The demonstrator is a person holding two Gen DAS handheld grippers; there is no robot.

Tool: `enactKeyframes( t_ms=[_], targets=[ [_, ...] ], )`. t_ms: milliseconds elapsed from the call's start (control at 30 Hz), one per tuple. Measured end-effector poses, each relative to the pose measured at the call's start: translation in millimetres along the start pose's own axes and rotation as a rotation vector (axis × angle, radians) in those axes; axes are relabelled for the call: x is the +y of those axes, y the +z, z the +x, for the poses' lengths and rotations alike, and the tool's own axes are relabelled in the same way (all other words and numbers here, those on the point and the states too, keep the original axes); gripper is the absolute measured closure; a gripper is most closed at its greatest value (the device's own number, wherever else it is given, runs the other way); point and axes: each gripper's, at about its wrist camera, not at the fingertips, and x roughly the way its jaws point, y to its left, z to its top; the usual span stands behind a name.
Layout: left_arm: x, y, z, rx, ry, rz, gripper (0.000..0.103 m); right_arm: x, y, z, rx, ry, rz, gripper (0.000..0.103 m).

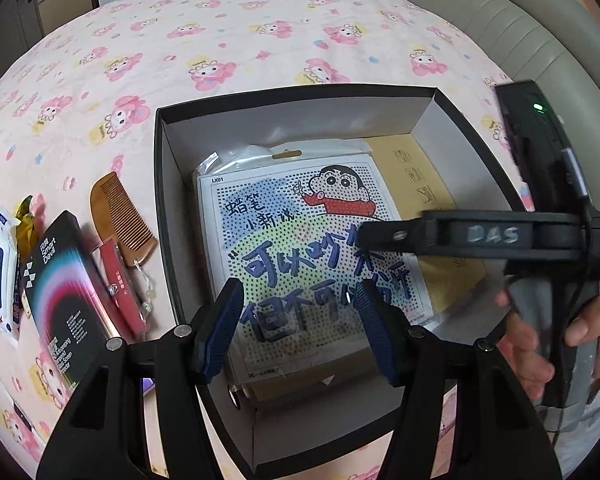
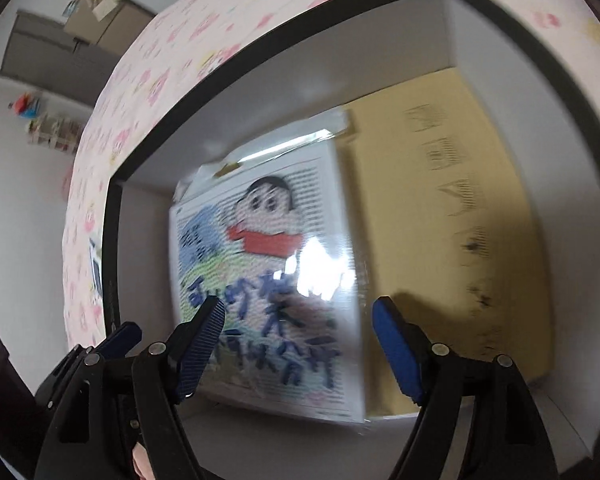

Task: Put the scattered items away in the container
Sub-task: 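Lower the bead-art bag into the box and open the right gripper, then move the right tool back to the black Smart Devil box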

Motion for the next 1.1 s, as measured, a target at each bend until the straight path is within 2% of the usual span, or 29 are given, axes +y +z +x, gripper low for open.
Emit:
enactKeyframes(
  t_ms=[267,500,600,767,967,1100],
  targets=[
    [8.0,-3.5,-8.7,-0.016,-0.019,-0.041,0.044,5.3,-4.4,-4.5,-0.030,0.007,-0.052,0.027],
    [2.5,-18.1,-33.7,-0.086,-0.052,-0.060,0.044,37.0,-49.9,-39.4,-0.204,-0.204,-0.160,0.027],
    [-2.2,-27.5,-51.8,-0.116,-0.058,-0.048,0.044,38.4,-69.4,-60.9,-0.267,-0.221,-0.207,0.027],
    [-10.0,-45.5,-81.6,-0.147,-0.031,-0.008,0.046,63.1,-99.2,-70.1,-0.369,-0.271,-0.267,0.027],
    [-3.1,-74.0,-114.9,-0.181,0.000,0.014,0.046,89.6,-131.0,-75.8,-0.416,-0.234,-0.303,0.027],
    [23.5,-100.7,-135.5,-0.191,0.057,-0.038,0.047,120.5,-146.9,-66.8,-0.398,-0.193,-0.359,0.029]
  ],
)
